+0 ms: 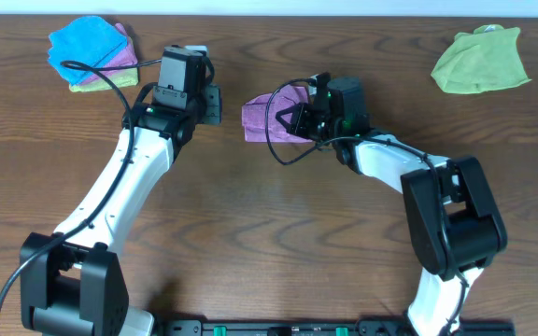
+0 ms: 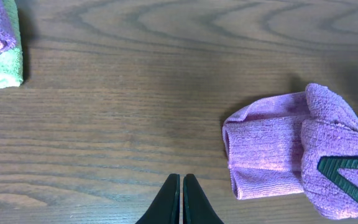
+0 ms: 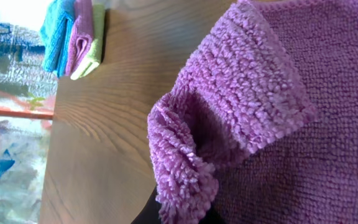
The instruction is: Fold the cloth
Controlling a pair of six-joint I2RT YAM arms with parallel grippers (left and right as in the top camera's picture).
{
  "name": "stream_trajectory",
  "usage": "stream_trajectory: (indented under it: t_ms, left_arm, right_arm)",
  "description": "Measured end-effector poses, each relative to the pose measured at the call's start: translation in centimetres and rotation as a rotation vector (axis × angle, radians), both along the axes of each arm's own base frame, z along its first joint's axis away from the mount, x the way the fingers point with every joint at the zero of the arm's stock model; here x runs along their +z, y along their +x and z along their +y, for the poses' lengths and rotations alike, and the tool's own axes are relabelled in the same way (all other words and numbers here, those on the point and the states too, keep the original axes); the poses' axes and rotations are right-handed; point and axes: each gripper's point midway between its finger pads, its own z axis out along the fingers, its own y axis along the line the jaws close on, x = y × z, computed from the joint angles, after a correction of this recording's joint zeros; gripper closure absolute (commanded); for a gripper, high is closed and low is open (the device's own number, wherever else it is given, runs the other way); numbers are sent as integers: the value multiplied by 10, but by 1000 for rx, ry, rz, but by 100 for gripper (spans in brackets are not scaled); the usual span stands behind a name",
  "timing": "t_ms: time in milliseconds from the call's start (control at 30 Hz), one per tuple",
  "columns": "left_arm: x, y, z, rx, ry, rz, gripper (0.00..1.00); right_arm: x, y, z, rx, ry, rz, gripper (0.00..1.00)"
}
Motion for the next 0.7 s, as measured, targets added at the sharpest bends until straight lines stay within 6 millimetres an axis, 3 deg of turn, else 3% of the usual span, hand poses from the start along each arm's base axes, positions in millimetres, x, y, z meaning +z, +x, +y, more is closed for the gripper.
stream_trajectory:
  t_ms: [233, 300, 333, 400, 467, 567, 700]
  left_arm:
    - [0, 0, 0, 0, 0, 1, 94]
    - [0, 0, 0, 0, 0, 1, 94]
    - [0, 0, 0, 0, 0, 1, 94]
    - [0, 0, 0, 0, 0, 1, 94]
    - [0, 0, 0, 0, 0, 1, 94]
    - [0, 0, 0, 0, 0, 0, 94]
    - [0, 0, 0, 0, 0, 0, 94]
  right_arm:
    - [3, 4, 0, -8, 4, -20, 96]
    - [6, 5, 1, -12, 13, -27, 64]
    - [7, 6, 2, -15, 16, -31, 55]
    - [11, 6, 6, -15, 28, -41, 54]
    - [15, 6, 12, -11, 43, -50, 41]
    - [19, -1, 26, 17, 64, -50, 32]
    - [19, -8, 36, 45, 77, -38, 32]
